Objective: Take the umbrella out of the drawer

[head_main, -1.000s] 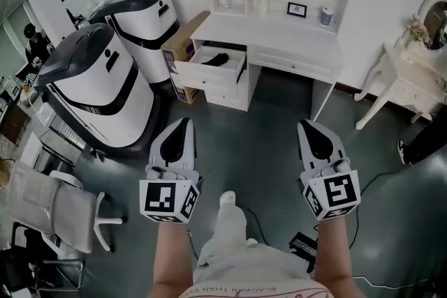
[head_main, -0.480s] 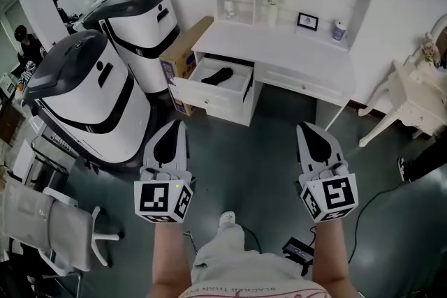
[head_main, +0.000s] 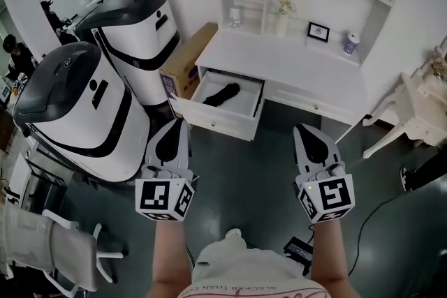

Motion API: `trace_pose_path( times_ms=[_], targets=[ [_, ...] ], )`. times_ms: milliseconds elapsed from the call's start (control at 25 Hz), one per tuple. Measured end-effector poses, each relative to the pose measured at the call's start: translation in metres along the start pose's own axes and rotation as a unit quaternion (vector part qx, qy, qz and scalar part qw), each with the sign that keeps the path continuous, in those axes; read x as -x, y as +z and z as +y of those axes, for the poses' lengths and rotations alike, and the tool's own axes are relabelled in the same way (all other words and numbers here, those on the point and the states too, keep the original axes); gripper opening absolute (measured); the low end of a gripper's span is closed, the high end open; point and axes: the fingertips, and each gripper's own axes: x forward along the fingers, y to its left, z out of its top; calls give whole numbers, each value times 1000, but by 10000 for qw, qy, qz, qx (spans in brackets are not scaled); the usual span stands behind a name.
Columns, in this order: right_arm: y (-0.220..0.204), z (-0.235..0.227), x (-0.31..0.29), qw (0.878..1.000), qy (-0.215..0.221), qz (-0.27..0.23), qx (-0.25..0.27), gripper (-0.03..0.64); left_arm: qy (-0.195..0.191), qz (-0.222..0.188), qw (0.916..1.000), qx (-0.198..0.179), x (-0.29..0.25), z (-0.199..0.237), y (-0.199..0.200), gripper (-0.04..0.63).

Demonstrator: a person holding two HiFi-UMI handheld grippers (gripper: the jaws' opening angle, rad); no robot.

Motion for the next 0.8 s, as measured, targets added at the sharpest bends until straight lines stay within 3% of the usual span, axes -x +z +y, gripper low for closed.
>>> trace_pose_path(
  times_ms=[800],
  targets=[
    [-30,-16,-88,9997,-16,219,-140,8,94,191,9998,57,-64,50,-34,9]
  ],
)
